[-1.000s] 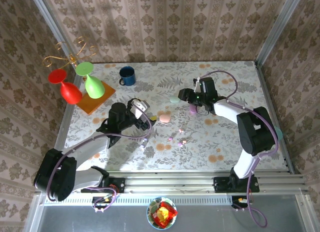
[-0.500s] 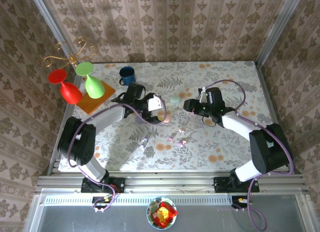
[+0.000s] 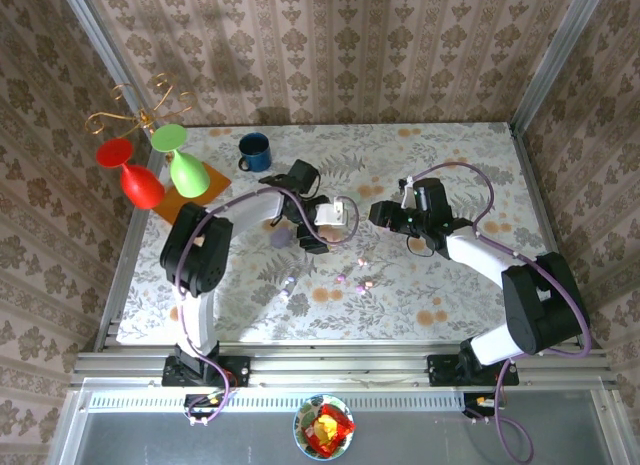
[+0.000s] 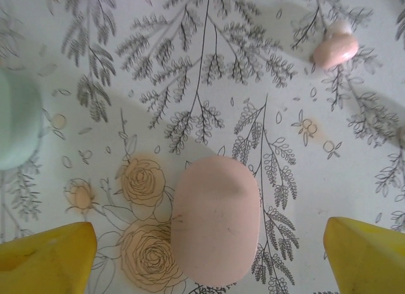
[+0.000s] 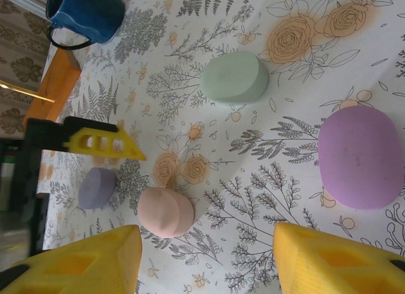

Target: Insert the wireless bluetooth earbuds into the charging case

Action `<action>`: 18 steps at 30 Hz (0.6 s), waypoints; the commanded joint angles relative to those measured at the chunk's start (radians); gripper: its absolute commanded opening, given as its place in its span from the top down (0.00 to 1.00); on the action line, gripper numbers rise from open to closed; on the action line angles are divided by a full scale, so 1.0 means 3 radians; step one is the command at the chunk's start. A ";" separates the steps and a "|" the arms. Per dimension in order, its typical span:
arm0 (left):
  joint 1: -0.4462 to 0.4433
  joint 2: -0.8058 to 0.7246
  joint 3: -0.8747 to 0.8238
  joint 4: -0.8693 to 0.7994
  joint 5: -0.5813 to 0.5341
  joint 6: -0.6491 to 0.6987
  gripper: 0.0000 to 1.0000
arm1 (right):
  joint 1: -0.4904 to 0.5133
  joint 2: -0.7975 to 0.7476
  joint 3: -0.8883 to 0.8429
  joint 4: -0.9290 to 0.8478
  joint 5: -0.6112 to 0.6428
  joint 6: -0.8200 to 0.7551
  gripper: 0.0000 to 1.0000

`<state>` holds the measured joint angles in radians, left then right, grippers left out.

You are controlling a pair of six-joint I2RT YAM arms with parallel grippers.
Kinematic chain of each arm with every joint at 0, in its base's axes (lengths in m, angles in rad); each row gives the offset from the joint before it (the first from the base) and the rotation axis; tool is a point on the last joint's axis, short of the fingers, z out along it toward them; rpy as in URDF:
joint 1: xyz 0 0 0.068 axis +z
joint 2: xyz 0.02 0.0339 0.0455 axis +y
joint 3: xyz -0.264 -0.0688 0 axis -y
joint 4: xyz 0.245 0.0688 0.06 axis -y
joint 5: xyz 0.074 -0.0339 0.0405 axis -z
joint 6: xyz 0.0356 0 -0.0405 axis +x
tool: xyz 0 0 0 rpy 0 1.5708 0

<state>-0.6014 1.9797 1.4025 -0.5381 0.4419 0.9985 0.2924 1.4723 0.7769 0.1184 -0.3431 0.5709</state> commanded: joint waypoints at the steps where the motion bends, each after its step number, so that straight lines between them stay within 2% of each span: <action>1: -0.0014 0.0110 0.0144 -0.0319 -0.0082 0.0117 0.10 | -0.0007 -0.0089 -0.0043 -0.0066 0.0068 -0.0073 0.42; 5: -0.0025 0.0197 0.0207 -0.0353 -0.0189 0.0122 0.13 | -0.0008 -0.0092 -0.0048 -0.0062 0.0070 -0.0066 0.42; 13: -0.0025 0.0268 0.0177 -0.0217 -0.0235 0.0110 0.27 | -0.0015 -0.0101 -0.0066 -0.0057 0.0070 -0.0052 0.42; 18: -0.0051 0.0303 0.0216 -0.0281 -0.0254 0.0123 0.30 | -0.0033 -0.0105 -0.0094 -0.0041 0.0073 -0.0042 0.42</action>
<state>-0.6037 2.0411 1.4345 -0.5926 0.3687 1.0153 0.2901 1.4689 0.7612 0.1112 -0.3431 0.5713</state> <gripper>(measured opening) 0.707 0.582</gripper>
